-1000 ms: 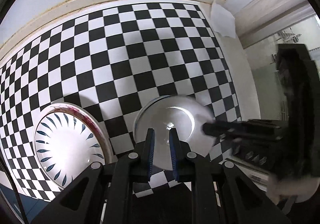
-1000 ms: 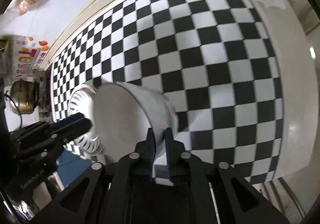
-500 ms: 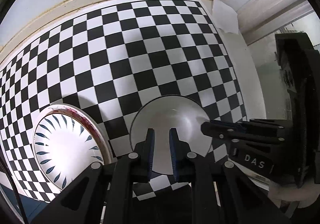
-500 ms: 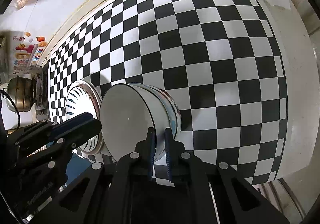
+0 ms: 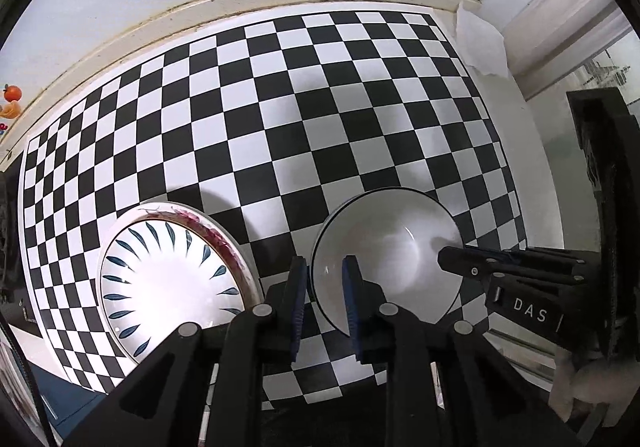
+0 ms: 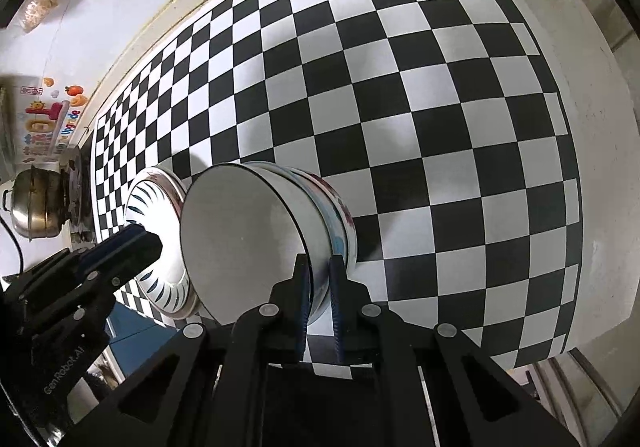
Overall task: Organize plates and bowls
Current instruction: 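Lower the bowl stack onto the cloth, open both grippers and lift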
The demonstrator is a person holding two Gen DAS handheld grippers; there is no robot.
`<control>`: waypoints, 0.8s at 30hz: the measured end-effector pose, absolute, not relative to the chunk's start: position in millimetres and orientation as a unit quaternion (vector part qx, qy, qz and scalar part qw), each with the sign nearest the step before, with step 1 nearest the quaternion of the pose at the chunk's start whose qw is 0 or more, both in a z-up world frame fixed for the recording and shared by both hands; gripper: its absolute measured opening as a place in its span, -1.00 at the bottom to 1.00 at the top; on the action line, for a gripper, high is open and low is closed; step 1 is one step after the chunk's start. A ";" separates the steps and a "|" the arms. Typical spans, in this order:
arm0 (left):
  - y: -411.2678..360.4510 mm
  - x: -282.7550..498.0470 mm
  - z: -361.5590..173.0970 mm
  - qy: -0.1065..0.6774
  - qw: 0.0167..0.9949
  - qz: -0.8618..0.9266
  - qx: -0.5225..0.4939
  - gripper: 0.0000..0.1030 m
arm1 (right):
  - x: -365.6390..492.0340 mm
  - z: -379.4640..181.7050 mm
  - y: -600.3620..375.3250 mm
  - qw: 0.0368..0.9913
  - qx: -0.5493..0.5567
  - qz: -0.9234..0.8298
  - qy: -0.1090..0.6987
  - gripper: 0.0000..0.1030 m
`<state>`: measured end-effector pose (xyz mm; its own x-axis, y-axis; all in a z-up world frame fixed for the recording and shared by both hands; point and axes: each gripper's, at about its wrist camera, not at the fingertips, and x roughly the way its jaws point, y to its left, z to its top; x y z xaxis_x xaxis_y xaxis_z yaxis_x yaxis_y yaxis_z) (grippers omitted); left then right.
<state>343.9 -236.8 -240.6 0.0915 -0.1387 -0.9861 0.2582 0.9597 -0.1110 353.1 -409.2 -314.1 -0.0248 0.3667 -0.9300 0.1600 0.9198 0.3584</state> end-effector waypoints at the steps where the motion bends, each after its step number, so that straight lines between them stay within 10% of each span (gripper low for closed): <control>1: -235.6 343.6 -240.5 0.660 0.738 -0.134 0.044 -0.68 | 352.7 -314.4 -409.5 0.674 0.187 0.076 0.711 -0.79; 7: -233.9 340.9 -232.2 0.642 0.753 -0.134 0.044 -0.16 | 349.8 -300.0 -407.9 0.689 0.175 0.065 0.700 -0.72; 10: -230.4 337.2 -220.9 0.620 0.772 -0.132 0.045 0.40 | 344.3 -277.8 -400.6 0.714 0.141 0.056 0.683 -0.21; 17: -217.3 318.0 -185.0 0.583 0.801 -0.128 0.039 0.62 | 314.4 -228.4 -383.0 0.765 0.072 0.027 0.639 0.59; 24: -210.9 278.0 -131.6 0.543 0.827 -0.139 0.048 0.71 | 269.9 -176.5 -377.5 0.799 0.072 0.018 0.596 0.62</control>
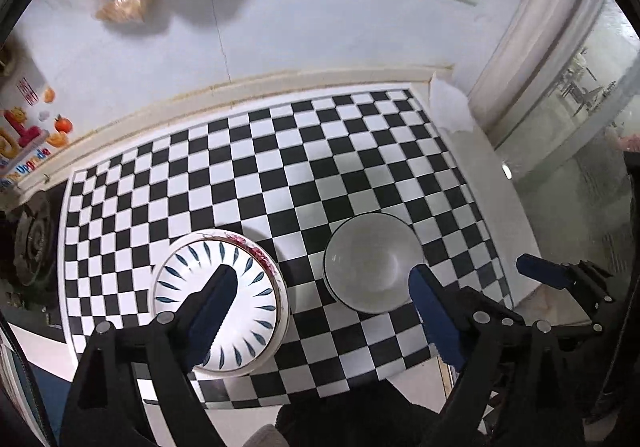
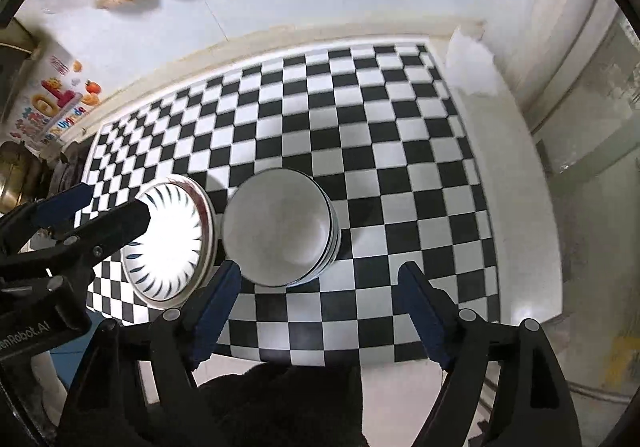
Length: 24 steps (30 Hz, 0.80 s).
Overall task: Organize plates and bowls
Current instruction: 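Lower the bowl stack onto the cloth, open both grippers and lift, then close both grippers on the rim of the bowl stack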
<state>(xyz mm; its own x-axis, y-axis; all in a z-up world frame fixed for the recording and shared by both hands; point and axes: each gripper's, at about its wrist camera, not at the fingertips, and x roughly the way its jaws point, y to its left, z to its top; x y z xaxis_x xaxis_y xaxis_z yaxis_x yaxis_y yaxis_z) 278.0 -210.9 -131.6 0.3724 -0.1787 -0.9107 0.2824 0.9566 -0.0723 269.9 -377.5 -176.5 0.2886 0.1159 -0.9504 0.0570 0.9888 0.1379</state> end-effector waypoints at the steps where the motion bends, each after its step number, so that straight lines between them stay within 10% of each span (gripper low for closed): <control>1: -210.2 272.0 -124.9 0.536 0.831 -0.141 0.049 0.71 | 261.9 -165.2 -376.7 0.806 0.073 0.016 0.587 0.63; 24: -168.3 198.5 -43.6 0.471 0.872 -0.131 0.034 0.71 | 165.8 -48.2 -356.0 0.867 0.063 -0.012 0.494 0.69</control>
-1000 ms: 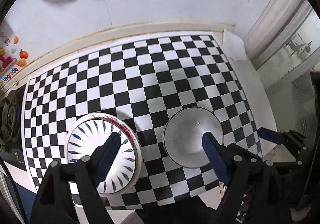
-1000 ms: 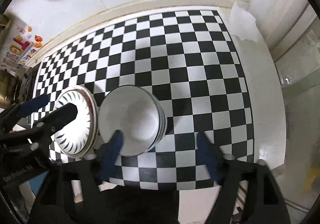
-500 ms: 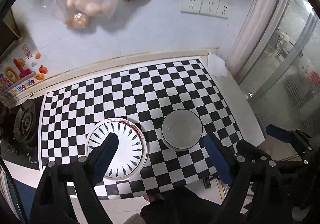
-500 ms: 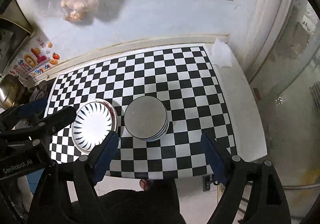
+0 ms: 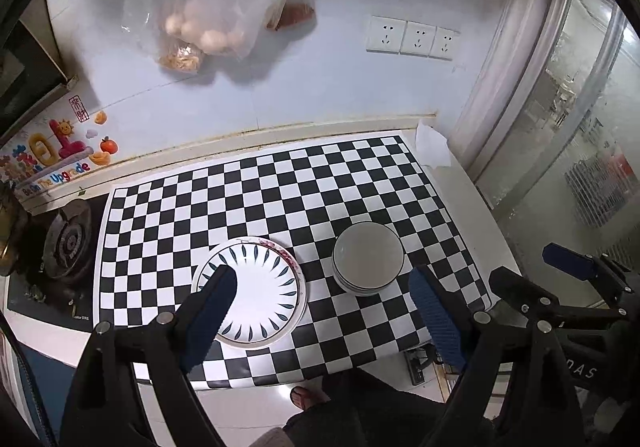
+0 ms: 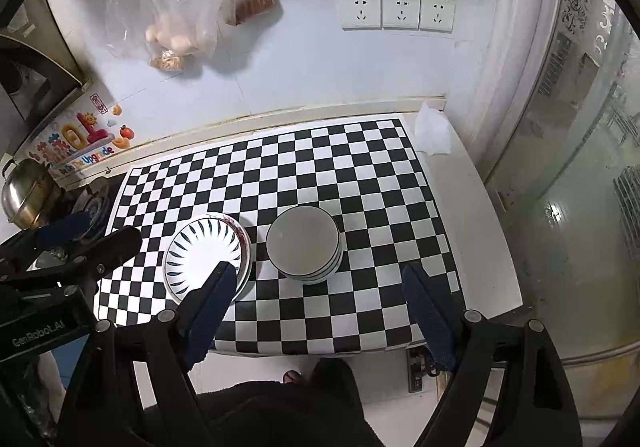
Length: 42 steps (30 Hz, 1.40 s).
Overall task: Organize plates and bowls
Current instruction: 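Close both grippers on the rim of the bowl stack, then lift the bowl stack with both grippers and carry it over the plates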
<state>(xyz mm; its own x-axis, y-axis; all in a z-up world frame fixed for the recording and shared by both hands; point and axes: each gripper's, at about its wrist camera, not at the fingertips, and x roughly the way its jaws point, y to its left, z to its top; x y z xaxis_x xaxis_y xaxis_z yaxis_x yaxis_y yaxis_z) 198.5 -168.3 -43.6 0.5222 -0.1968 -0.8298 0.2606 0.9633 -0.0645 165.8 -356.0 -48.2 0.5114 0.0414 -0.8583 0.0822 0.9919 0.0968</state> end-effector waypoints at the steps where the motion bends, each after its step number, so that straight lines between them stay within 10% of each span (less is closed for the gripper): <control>1: -168.4 197.6 -42.7 0.469 0.873 -0.131 0.036 0.71 | 166.3 -48.4 -355.7 0.867 0.062 -0.012 0.494 0.69; 14: -167.7 236.7 -95.1 0.509 0.852 -0.125 0.022 0.71 | 179.9 -73.2 -362.5 0.851 0.087 -0.009 0.518 0.70; 42: -214.2 396.5 -302.4 0.703 0.687 -0.182 0.007 0.71 | 320.6 -314.2 -423.5 0.713 0.259 0.017 0.652 0.70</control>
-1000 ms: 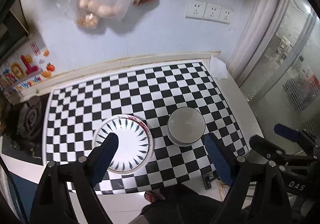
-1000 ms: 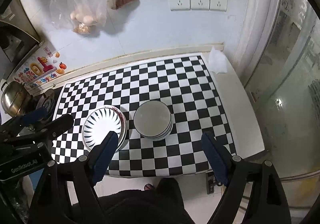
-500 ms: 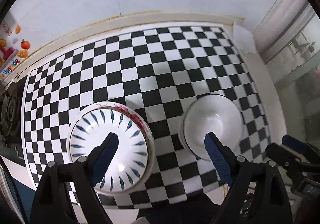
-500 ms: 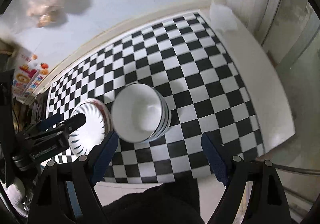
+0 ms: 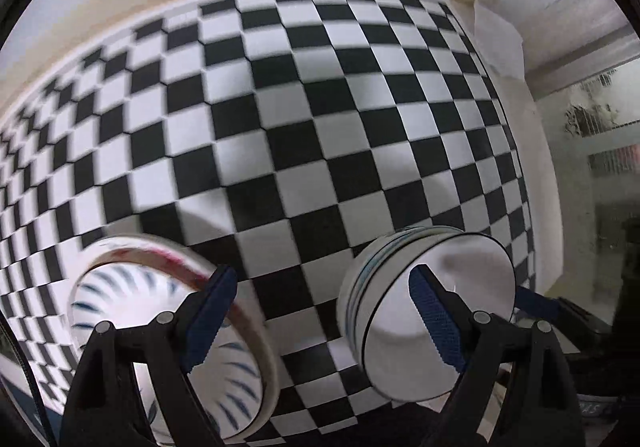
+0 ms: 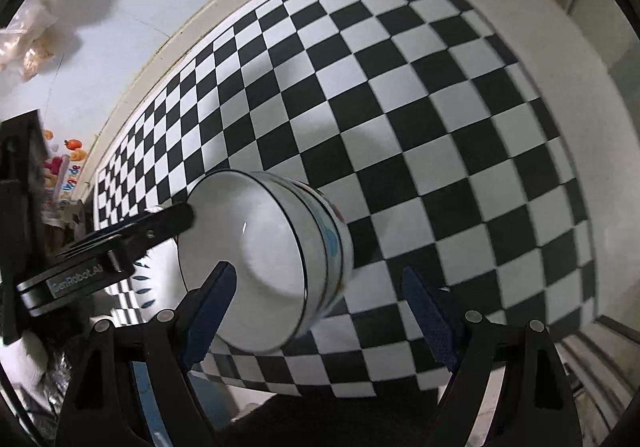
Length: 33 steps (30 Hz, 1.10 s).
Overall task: Organize plates and bowls
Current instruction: 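Lift the bowl stack with both grippers and carry it over the plates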
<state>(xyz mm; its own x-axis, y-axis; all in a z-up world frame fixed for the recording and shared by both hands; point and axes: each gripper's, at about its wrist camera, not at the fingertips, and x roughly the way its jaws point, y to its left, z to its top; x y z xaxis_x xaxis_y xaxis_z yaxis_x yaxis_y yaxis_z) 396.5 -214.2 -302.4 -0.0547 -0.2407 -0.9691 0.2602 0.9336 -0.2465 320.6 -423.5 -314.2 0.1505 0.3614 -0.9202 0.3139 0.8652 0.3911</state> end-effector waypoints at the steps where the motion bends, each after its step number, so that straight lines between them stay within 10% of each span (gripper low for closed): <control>1: -214.7 399.6 -308.2 0.712 0.677 -0.187 -0.001 0.67 | 323.5 -320.5 -423.0 0.707 0.267 0.023 0.654 0.70; 16: -232.0 400.2 -361.6 0.777 0.563 -0.271 -0.084 -0.01 | 337.8 -394.4 -412.9 0.633 0.377 0.092 0.669 0.62; 33: -234.1 396.5 -356.8 0.768 0.580 -0.263 -0.068 -0.02 | 346.0 -427.0 -403.6 0.635 0.400 0.110 0.651 0.20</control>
<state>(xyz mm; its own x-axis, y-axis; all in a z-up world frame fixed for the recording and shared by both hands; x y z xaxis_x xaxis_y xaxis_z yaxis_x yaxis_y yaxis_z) 396.5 -234.1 -356.8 -0.3190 -0.4096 -0.8547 0.2012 0.8520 -0.4834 346.0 -403.6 -427.0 0.1276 0.6604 -0.7400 0.3818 0.6559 0.6512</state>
